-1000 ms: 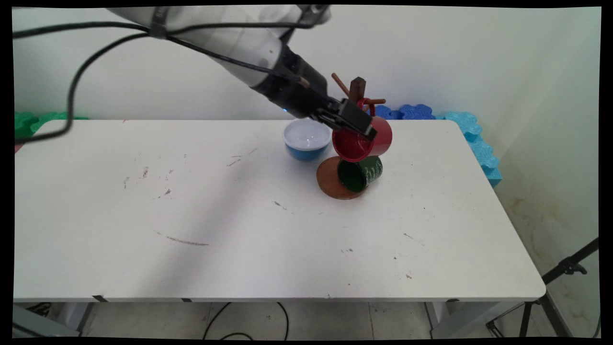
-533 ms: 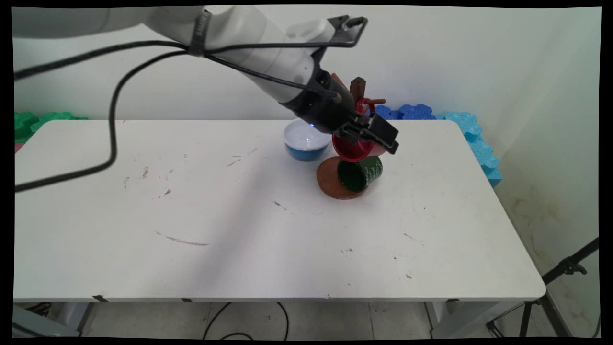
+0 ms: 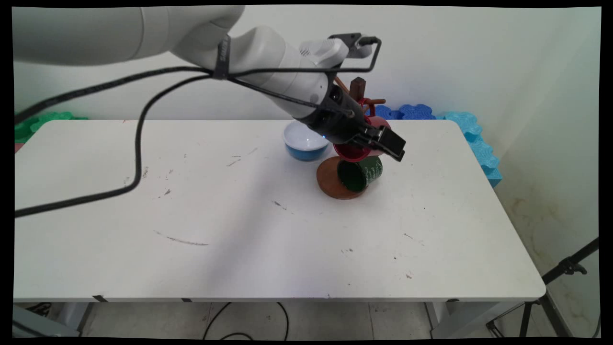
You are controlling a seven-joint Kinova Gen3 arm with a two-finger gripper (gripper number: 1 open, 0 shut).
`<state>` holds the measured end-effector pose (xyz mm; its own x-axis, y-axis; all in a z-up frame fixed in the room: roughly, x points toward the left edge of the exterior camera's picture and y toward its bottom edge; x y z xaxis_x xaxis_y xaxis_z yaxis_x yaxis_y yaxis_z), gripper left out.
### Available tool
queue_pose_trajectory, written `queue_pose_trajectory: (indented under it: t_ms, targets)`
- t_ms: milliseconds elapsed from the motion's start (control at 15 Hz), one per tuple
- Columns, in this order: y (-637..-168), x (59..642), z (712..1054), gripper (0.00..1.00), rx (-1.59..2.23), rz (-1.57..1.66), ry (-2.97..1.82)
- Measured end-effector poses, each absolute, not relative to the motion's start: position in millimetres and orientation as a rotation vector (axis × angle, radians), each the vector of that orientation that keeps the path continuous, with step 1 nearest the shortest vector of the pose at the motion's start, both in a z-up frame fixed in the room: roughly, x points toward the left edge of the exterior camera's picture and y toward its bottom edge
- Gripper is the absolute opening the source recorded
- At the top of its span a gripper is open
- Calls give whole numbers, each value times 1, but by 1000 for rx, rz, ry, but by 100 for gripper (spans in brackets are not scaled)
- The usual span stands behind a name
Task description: Pick up the red mug from the rack
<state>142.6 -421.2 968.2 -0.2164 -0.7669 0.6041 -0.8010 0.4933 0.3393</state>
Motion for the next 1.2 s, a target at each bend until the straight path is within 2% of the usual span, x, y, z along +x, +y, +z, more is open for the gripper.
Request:
queue_pose_trajectory:
  t_ms: [1200]
  targets:
    - [-423, 136, 917, 100, 1072, 200, -1965]
